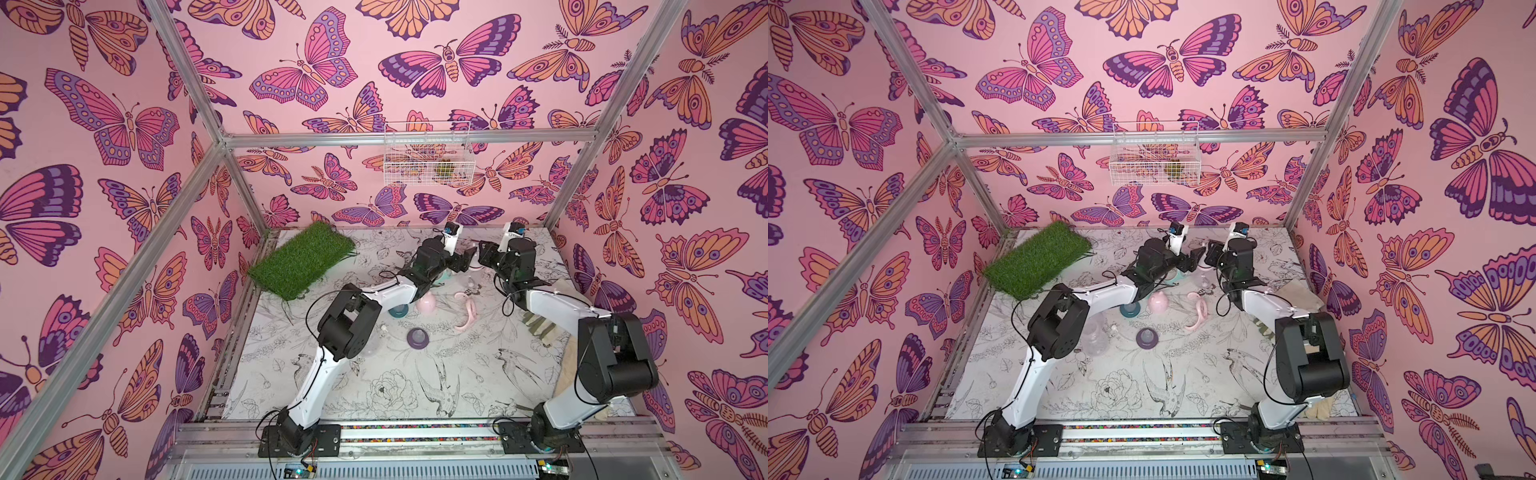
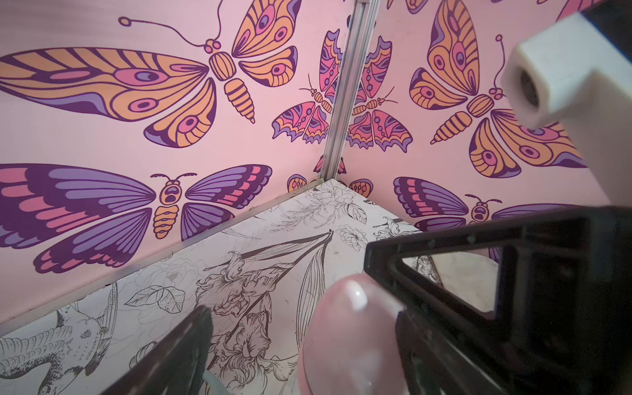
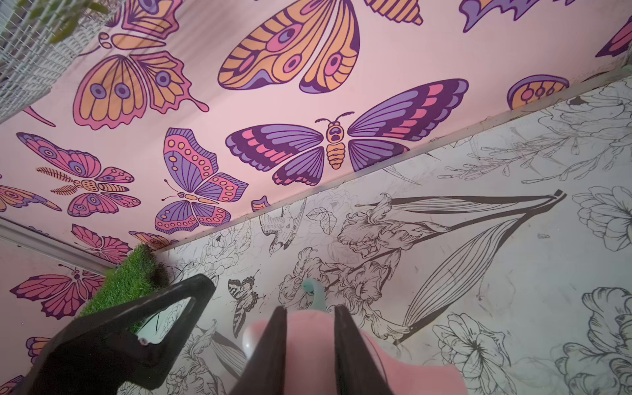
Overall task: Assemble the baby bottles
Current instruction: Close the lid on the baby bottle.
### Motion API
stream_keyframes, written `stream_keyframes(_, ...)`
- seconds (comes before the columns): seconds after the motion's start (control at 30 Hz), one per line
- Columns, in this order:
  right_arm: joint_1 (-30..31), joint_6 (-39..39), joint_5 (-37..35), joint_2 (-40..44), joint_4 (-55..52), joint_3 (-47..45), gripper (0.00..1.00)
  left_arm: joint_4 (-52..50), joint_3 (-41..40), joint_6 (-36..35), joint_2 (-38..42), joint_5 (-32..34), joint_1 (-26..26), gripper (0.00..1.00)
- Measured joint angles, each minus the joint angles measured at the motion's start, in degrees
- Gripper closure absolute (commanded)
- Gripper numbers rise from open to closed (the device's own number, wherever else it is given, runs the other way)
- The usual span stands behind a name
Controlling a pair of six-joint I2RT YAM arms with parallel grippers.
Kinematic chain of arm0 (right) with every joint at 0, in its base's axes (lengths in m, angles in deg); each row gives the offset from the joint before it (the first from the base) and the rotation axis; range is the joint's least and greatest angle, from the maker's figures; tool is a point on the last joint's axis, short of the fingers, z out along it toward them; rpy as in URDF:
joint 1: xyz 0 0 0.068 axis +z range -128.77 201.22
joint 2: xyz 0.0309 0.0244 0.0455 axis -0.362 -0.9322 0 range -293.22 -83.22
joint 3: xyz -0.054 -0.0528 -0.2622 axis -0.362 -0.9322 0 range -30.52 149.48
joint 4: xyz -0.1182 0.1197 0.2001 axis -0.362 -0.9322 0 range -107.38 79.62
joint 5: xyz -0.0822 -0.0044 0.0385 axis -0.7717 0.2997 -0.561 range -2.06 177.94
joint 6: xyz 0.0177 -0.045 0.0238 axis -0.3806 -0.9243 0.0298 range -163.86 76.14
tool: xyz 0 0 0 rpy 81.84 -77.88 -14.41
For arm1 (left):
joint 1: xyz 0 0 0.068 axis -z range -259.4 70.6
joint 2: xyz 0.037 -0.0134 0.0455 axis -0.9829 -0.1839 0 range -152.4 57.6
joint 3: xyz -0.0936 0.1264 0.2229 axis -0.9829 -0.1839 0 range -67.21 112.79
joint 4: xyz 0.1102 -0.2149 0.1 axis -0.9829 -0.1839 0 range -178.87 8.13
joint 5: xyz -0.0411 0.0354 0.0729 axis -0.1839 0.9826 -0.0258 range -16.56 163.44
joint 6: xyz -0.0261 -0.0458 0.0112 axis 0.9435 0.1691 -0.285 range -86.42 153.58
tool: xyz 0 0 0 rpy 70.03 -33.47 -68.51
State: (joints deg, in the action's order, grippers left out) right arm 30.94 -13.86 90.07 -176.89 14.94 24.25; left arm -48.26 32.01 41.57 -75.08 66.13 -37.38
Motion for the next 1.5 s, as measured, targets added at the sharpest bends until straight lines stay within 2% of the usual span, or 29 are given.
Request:
stream_keyframes(0.33, -0.02, 1.75, -0.44, -1.22, 1.18, 0.2, 0.76, 0.35, -0.55, -0.04, 0.11, 0.0, -0.02, 0.14)
stream_keyframes(0.53, -0.02, 1.66, -0.66, -0.74, 0.2, 0.72, 0.73, 0.85, -2.01, -0.2, 0.81, -0.48, 0.0, 0.14)
stream_keyframes(1.07, 0.57, -3.43, 1.11, -1.92, -25.81, 15.28, 0.58, 0.42, -4.79, -0.63, 1.99, -2.58, 0.24, 0.1)
stream_keyframes(1.5, -1.25, -5.44, 2.25, -2.78, -32.33, 20.26, 0.45, -1.07, -5.33, -1.09, 2.16, -3.69, -1.4, 0.1)
